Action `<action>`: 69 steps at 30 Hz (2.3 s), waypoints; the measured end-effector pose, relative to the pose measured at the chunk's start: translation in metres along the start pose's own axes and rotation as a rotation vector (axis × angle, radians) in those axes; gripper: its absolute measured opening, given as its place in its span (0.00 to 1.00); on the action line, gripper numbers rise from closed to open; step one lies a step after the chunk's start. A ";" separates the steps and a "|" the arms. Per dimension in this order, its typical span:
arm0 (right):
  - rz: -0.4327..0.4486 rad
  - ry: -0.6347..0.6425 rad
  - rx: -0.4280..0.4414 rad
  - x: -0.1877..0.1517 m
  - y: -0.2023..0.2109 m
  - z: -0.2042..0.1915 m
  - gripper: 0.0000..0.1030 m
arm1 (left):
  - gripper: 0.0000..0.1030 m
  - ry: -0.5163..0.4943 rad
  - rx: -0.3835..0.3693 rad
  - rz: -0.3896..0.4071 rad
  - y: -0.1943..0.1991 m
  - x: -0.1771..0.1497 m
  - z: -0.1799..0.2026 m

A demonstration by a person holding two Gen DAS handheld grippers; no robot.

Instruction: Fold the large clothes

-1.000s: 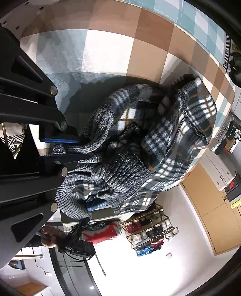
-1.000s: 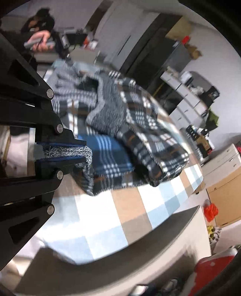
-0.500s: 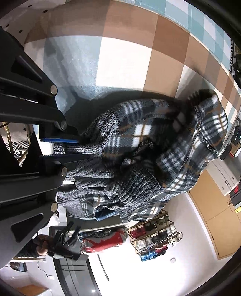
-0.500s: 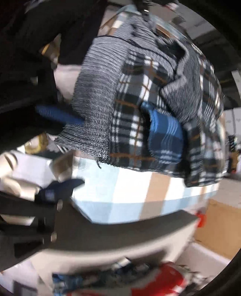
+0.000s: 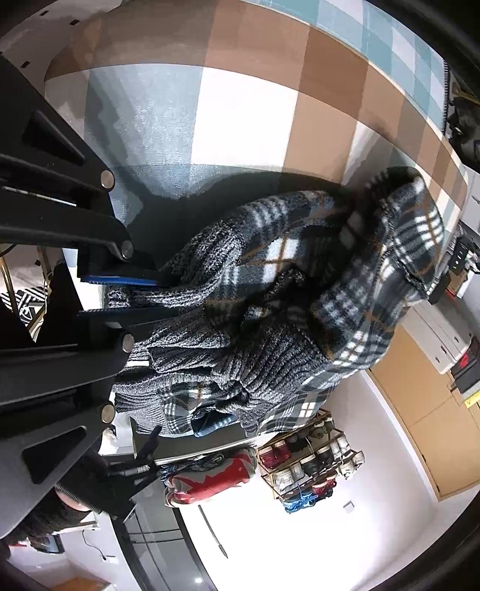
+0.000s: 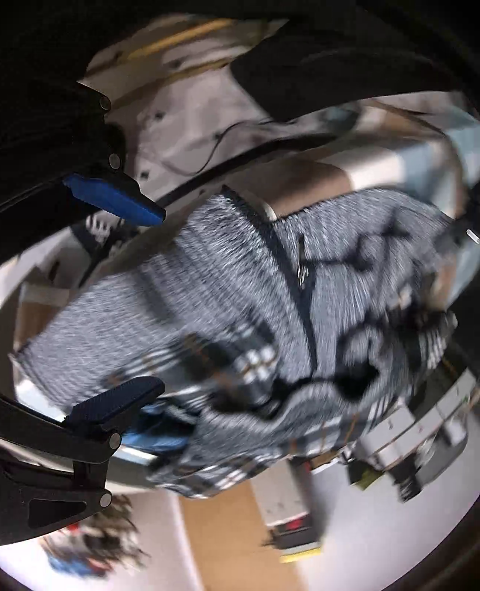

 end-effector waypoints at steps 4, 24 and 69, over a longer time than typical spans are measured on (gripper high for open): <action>-0.013 -0.128 0.106 0.001 -0.006 0.019 0.62 | 0.04 -0.010 -0.015 0.011 0.003 0.001 -0.001; 0.048 -0.864 0.431 -0.033 -0.015 0.136 0.11 | 0.04 0.024 -0.107 0.066 0.010 0.012 0.004; 0.283 -1.492 0.886 -0.160 0.003 0.146 0.17 | 0.51 0.017 0.205 -0.026 -0.011 0.003 -0.018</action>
Point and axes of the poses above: each gripper's, at about its wrist camera, not at the fingertips, and y roughly against the way its jaws point, z to its right, x to its top, the point moved 6 cm from there along -y, roughly the way its jaws point, and after that the axes turned 8 degrees about z, right-handed, at the moved point
